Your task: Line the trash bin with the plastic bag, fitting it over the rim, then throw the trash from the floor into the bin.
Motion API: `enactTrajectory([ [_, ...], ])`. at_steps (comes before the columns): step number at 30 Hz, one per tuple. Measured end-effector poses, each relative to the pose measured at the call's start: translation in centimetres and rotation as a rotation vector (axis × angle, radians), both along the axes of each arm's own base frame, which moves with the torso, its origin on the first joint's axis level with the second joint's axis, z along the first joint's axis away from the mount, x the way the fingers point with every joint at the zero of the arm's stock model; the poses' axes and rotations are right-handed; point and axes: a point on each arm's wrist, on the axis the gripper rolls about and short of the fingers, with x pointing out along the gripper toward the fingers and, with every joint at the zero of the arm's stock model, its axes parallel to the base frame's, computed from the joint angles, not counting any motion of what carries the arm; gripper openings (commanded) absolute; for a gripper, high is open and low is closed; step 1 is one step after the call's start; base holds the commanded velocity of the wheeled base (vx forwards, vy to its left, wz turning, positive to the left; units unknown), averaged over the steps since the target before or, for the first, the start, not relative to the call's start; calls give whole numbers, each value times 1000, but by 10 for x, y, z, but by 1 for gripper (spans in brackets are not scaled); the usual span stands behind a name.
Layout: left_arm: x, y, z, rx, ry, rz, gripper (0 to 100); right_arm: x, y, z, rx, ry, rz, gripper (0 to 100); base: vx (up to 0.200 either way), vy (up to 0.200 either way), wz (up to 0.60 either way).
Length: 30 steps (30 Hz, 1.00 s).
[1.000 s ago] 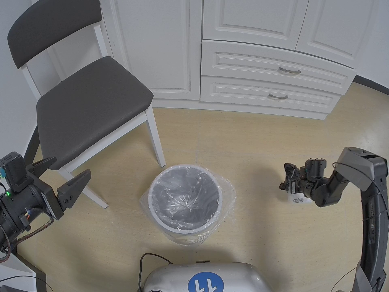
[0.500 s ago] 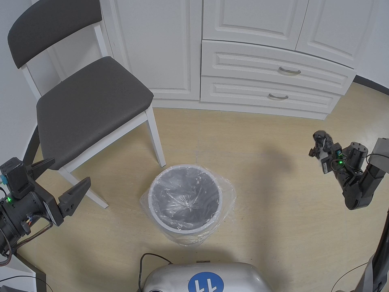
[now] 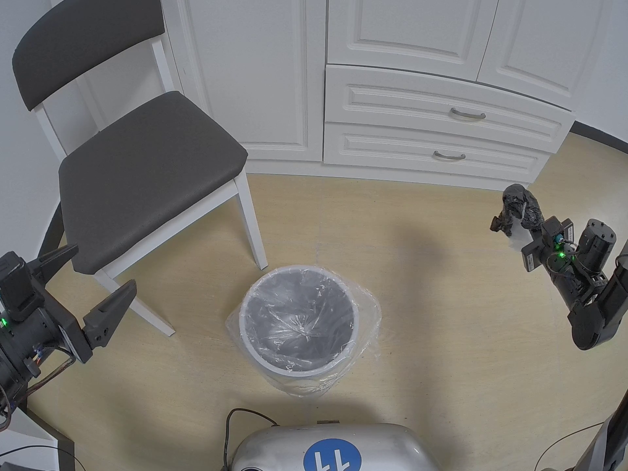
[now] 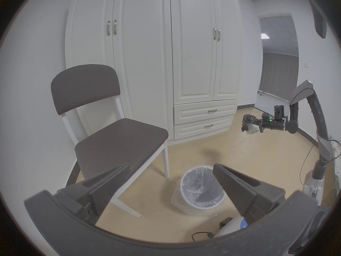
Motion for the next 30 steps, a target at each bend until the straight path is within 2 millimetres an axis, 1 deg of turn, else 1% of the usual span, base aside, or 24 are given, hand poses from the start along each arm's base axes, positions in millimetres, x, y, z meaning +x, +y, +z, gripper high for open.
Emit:
enactTrajectory([
  [9,-7,3,6,15,-51,-1,100,-33,70,16,13,-25,255,0,0,0,0],
  [16,-9,4,9,22,-72,-1,100,-59,120,20,93,-14,456,0,0,0,0],
  [21,-9,4,13,19,-87,-1,100,-72,153,19,245,29,581,0,0,0,0],
  [25,-8,4,17,13,-103,-1,100,-84,185,20,440,82,662,0,0,0,0],
  [30,-7,3,21,6,-117,-3,100,-89,224,20,662,127,717,0,0,0,0],
])
